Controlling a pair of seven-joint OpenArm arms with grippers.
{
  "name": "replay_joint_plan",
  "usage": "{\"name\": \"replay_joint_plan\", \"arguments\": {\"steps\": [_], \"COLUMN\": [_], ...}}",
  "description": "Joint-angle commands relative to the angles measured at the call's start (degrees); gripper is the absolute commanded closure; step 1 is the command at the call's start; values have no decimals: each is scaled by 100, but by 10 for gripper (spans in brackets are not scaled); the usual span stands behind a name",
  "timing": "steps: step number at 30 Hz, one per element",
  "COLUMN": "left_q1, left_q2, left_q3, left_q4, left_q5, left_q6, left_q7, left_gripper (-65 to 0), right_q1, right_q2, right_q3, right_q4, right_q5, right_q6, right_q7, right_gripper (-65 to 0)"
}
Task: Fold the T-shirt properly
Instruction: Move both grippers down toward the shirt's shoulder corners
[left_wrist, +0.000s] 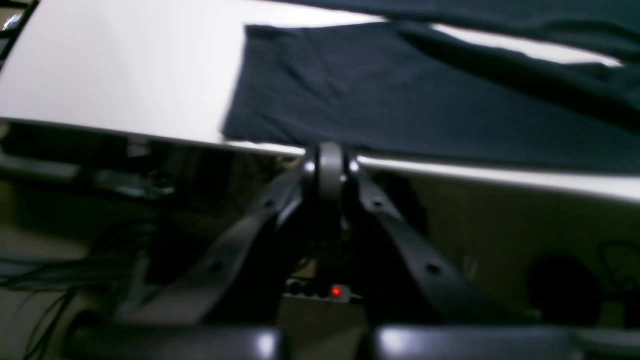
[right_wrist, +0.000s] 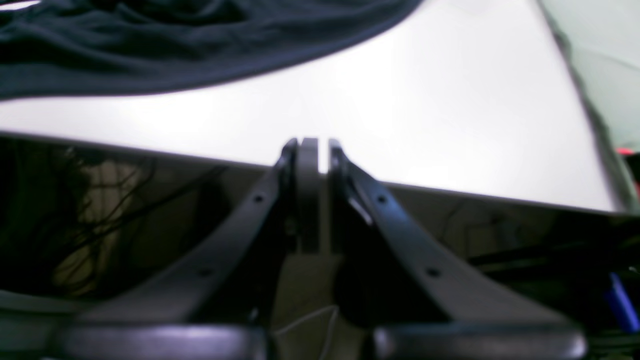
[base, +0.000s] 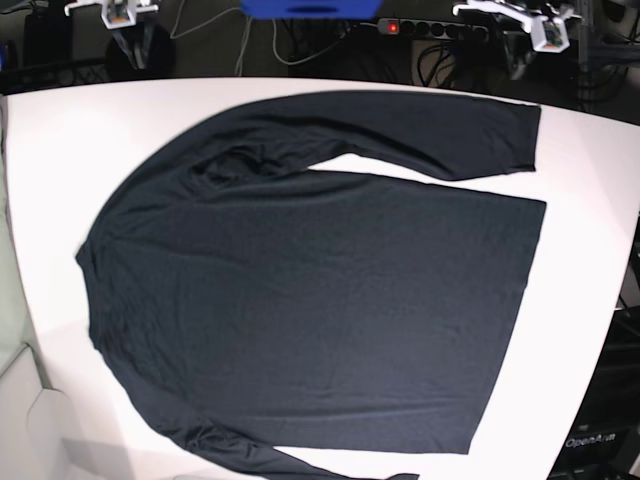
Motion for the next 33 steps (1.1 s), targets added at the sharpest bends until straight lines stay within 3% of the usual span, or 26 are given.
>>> {"name": "replay_joint_plan", "arguments": {"steps": [1, 6, 8, 12, 17, 24, 29, 33], "left_q1": [88, -202, -387, -598, -1169, -2400, -3059, -3367], "left_q2": [0, -9, -18, 176, 844, 879, 897, 1011], "left_q3": [-165, -500, -640, -965, -1889, -3031, -3638, -3638], "left_q4": [198, 383, 365, 365, 339, -188, -338, -347], "left_q5": [-26, -35, -35, -35, 18, 18, 290, 950], "left_q6": [2, 2, -42, -834, -1528, -2904, -2904, -2904], "left_q7": [79, 993, 1248, 1344, 1415, 3323, 4035, 4079], "left_gripper": [-5, -10, -51, -176, -223, -224, -224, -224], "right_q1": [11, 433, 618, 741, 767, 943, 943, 1048], "right_q2": [39, -198, -347, -391, -365, -356, -312, -251], "right_q3": [-43, -69, -34, -25, -25, -34, -34, -60], "right_q4": [269, 700, 709, 709, 717, 709, 709, 673], "right_q5": [8, 8, 8, -1, -1, -10, -10, -10], "right_q6": [83, 926, 1129, 1436, 1445, 1454, 1454, 1454], "right_q7": [-97, -1257, -1503, -1697, -1644, -1688, -1697, -1697], "right_gripper": [-48, -48, -48, -66, -158, -162, -162, -162]}}
